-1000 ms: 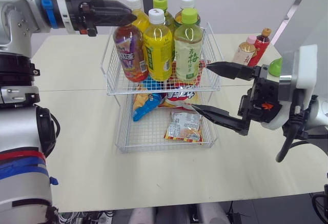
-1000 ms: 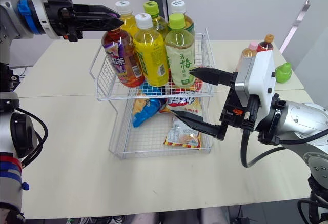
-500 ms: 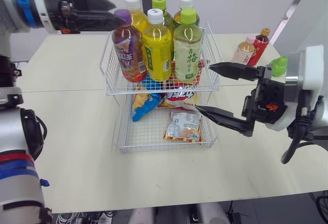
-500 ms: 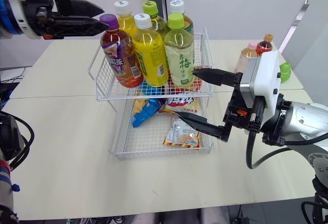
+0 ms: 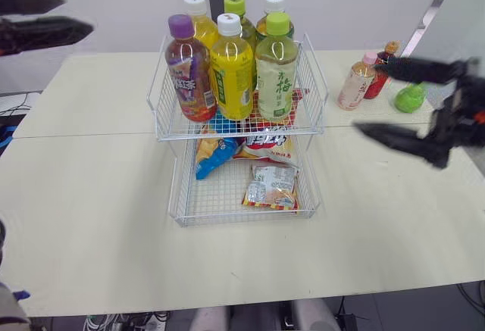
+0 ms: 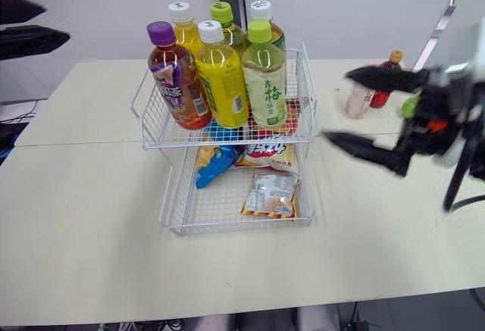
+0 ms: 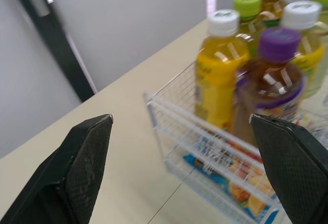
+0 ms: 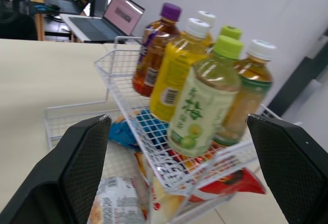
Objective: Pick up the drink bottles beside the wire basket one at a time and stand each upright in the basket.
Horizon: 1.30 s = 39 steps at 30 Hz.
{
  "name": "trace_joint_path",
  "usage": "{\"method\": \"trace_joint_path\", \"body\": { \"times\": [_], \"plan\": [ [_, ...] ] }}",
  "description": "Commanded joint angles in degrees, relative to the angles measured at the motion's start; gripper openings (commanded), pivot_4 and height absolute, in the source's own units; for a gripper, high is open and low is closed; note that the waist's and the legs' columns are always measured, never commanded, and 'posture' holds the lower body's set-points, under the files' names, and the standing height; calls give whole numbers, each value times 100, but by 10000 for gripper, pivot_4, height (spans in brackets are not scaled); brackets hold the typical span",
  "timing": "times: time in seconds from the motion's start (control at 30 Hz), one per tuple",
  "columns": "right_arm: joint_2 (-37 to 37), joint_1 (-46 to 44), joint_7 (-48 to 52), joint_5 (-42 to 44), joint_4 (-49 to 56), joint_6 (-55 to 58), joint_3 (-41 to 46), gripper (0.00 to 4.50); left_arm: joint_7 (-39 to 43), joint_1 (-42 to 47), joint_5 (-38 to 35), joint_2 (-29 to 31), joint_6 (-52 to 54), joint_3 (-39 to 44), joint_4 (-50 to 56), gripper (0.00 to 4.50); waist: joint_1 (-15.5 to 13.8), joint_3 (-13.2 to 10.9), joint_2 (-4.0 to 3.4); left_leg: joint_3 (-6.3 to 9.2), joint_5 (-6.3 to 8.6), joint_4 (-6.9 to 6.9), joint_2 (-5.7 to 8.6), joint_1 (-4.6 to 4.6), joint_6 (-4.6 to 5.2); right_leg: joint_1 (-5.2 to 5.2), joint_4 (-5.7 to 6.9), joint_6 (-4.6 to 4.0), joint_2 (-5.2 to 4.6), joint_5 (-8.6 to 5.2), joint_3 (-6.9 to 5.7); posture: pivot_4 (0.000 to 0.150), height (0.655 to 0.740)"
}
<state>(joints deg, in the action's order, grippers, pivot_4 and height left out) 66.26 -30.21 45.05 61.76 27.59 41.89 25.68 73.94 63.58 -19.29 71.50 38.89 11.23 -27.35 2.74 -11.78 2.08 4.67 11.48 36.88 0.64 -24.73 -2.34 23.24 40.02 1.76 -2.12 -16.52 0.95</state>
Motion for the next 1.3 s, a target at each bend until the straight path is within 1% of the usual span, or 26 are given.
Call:
{"method": "trace_joint_path", "body": {
  "times": [0.03,0.2,0.33,0.37,0.5,0.6,0.73,0.83,0.97,1.13,1.2,1.3],
  "plan": [
    [176,-55,365,-579,-558,-368,128,45000,-484,-718,101,170,-509,636,115,44546,0,1,-2,-1,0,-1,0,0,0,0,-1,0,0,0,0,1500,7308],
    [33,82,573,-1579,-1228,-1013,-111,45000,-1290,-2187,207,-209,-1168,1322,450,44546,-45,2,-4,-8,0,2,0,1,0,0,0,-4,-3,3,5,1500,7308],
    [-222,568,624,-2897,-1731,-2214,-454,45000,-1889,-3226,56,-767,-1226,1889,1012,44546,-81,5,0,-12,0,2,-8,2,0,1,-6,-14,-8,11,5,1500,7308],
    [-280,611,637,-3049,-1817,-2380,-486,45000,-1953,-3371,32,-835,-1236,1946,1112,44546,-86,5,-1,-13,0,2,-8,2,0,1,-5,-14,-9,11,7,1500,7308],
    [-897,846,264,-3665,-2389,-3027,-593,45000,-2784,-3976,254,-1479,-1862,2097,1188,44546,-94,6,-2,-17,0,4,-13,2,-1,6,-1,-22,-9,17,9,1500,7308],
    [-1307,1052,177,-3923,-2653,-3450,-631,45000,-3068,-4341,271,-1750,-2051,2093,1391,44546,-95,8,-2,-16,0,4,-17,7,-1,1,0,-25,-9,20,9,1500,7308],
    [-1726,1319,57,-4265,-3005,-3808,-785,45000,-3589,-4926,498,-2160,-2551,2067,1334,44546,-90,12,-7,-17,0,-1,-18,9,-1,1,-2,-27,-9,21,11,1500,7308],
    [-2013,1416,-85,-4514,-3326,-4174,-867,45000,-3969,-5181,575,-2467,-2831,2046,1171,44546,-93,14,-11,-20,0,0,-19,15,-1,-1,0,-29,-9,22,13,1500,7308],
    [-2284,1349,-258,-4764,-3793,-4548,-954,45000,-4331,-5282,677,-2749,-3153,1953,917,44546,-100,16,-9,-19,0,2,-18,19,-1,-6,0,-29,-6,23,11,1500,7308],
    [-2481,1160,-447,-4994,-4351,-4930,-1063,45000,-4531,-5422,736,-2988,-3446,1804,685,44546,-99,21,-18,-24,0,0,-16,23,-2,-7,0,-28,-5,24,14,1500,7308],
    [-2522,1093,-453,-5020,-4498,-5031,-1091,45000,-4592,-5388,621,-3110,-3396,1827,703,44546,-99,21,-17,-25,0,0,-16,25,-2,-9,1,-28,-5,24,13,1500,7308],
    [-2572,1025,-414,-4984,-4616,-5076,-1105,45000,-4458,-5396,425,-3215,-3360,1862,832,44546,-99,22,-17,-24,0,1,-17,25,-2,-10,1,-28,-3,25,12,1500,7308]
  ]
}}
